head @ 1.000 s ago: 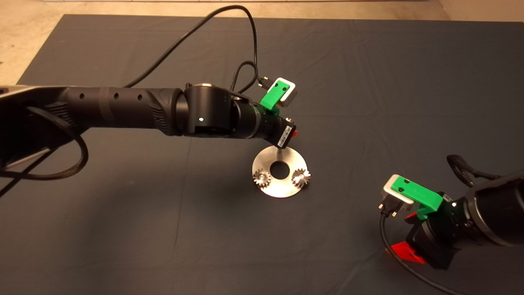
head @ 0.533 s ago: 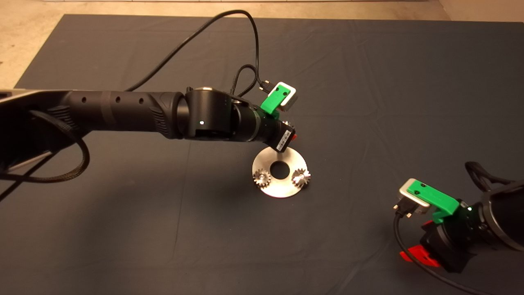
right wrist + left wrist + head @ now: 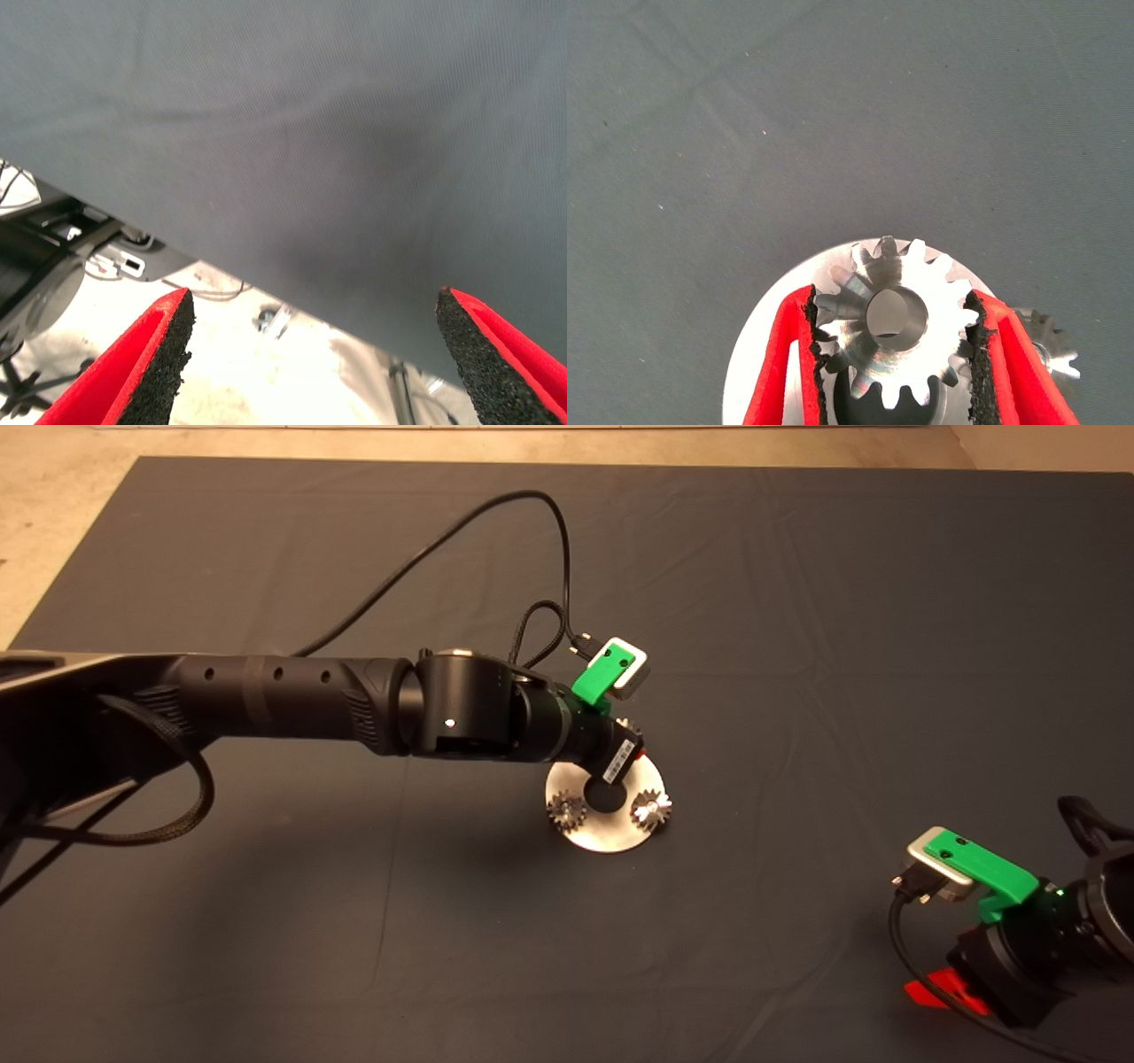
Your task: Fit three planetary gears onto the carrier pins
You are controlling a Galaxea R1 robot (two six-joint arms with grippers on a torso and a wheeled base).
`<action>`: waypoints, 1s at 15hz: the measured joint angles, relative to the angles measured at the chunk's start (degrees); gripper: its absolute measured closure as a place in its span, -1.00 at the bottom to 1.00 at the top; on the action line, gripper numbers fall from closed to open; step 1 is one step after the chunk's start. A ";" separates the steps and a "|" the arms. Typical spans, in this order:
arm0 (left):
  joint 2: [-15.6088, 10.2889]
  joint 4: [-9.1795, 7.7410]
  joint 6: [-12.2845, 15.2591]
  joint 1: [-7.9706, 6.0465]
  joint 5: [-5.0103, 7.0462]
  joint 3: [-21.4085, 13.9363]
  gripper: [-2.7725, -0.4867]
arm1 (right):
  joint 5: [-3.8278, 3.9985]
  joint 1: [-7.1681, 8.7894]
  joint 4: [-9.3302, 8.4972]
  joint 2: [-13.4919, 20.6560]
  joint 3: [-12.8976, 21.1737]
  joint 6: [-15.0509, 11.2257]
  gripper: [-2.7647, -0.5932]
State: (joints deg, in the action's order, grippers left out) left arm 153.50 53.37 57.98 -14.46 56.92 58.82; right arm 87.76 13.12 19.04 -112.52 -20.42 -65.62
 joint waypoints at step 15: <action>-0.03 0.02 -4.51 0.00 0.16 1.07 0.87 | -0.01 -0.44 0.00 1.72 0.00 0.96 -0.31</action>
State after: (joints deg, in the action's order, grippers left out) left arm 153.47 53.38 53.47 -14.46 57.08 59.89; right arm 87.75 12.68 19.04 -110.80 -20.42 -64.66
